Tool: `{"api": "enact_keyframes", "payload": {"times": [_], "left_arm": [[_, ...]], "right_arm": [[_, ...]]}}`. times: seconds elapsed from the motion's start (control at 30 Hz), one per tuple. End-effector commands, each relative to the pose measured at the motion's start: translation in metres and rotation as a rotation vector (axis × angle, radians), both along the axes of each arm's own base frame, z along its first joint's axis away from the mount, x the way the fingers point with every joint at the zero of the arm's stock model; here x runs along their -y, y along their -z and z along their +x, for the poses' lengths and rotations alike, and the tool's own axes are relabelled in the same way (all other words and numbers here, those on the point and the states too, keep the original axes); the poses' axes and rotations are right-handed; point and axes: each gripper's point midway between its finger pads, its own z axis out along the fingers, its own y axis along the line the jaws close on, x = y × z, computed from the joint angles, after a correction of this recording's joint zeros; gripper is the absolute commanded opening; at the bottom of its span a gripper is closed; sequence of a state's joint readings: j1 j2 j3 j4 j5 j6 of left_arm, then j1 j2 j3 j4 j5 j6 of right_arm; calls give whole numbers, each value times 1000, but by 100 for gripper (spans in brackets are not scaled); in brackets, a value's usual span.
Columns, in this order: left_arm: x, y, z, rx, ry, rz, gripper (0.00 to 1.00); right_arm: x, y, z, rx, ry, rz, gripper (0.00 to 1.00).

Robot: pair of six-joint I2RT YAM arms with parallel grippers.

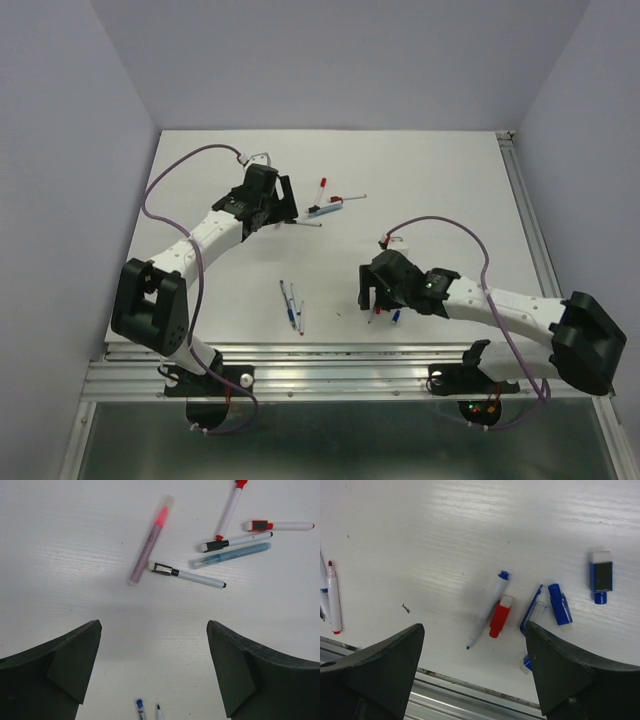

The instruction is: Open the pen caps

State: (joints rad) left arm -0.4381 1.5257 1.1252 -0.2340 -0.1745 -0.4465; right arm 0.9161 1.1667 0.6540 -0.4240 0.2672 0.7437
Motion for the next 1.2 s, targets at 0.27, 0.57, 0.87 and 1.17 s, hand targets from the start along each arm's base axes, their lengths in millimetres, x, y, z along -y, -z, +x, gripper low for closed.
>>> {"api": "enact_keyframes", "payload": {"times": [0.27,0.57,0.87,1.17], "left_arm": [[-9,3,-28,22,-2,-69,99],[-9,0,-35,33,-4,-95,99],[-11,2,-42,36,-9,-118,99],[-12,5,-44,33,-9,-114,99]], "right_arm": [[-52,-13,22,26,-72,40,85],[-58,-7,5,-20,-75,45,80],[-53,14,-13,-80,15,24,78],[-38,24,-13,-96,101,-41,78]]}}
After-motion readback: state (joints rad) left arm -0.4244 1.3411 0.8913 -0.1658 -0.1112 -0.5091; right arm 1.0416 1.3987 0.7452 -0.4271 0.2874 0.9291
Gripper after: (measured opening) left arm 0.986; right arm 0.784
